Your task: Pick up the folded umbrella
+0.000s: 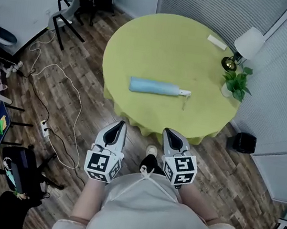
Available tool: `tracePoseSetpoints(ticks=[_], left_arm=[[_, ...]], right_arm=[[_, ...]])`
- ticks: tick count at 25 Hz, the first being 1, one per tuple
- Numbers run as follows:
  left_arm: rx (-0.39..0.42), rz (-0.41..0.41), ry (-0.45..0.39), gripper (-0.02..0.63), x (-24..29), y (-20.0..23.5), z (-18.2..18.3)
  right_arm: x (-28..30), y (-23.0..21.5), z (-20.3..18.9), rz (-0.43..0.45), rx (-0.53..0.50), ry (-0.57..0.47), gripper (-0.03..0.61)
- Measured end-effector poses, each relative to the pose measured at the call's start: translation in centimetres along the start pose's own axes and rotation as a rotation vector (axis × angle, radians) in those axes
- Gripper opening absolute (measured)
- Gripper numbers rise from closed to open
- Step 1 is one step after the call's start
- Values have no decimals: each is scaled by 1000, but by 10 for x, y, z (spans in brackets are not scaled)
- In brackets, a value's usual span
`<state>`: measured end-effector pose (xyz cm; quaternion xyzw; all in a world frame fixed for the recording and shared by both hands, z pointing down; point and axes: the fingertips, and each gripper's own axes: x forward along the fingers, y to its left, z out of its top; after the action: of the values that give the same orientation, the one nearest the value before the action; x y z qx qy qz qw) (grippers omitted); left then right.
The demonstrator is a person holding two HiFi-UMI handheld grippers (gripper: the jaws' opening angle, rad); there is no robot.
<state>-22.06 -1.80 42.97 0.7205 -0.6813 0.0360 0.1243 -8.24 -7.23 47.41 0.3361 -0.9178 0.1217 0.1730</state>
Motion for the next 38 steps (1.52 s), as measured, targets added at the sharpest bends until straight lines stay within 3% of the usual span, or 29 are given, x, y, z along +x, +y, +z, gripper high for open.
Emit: tracePoseSetpoints(ticks=[7, 12, 15, 19, 22, 29, 34, 38], left_arm=[[135, 7, 51, 6, 124, -12, 9], [164, 1, 141, 6, 189, -7, -6], [227, -29, 224, 12, 219, -4, -22], [306, -130, 356, 98, 253, 3, -47], [361, -226, 440, 201, 278, 9, -63], [550, -454, 623, 331, 318, 17, -102], [750, -581, 733, 373, 343, 23, -133], [837, -675, 819, 382, 358, 22, -161]], right_arm=[[71, -96, 31, 41, 15, 23, -1], [107, -142, 31, 41, 34, 57, 0], [123, -160, 27, 32, 51, 83, 0], [139, -171, 26, -1, 72, 107, 0], [151, -178, 27, -41, 93, 122, 0], [173, -192, 26, -163, 191, 138, 0], [186, -199, 21, -228, 237, 147, 0], [194, -201, 14, -258, 256, 159, 0]])
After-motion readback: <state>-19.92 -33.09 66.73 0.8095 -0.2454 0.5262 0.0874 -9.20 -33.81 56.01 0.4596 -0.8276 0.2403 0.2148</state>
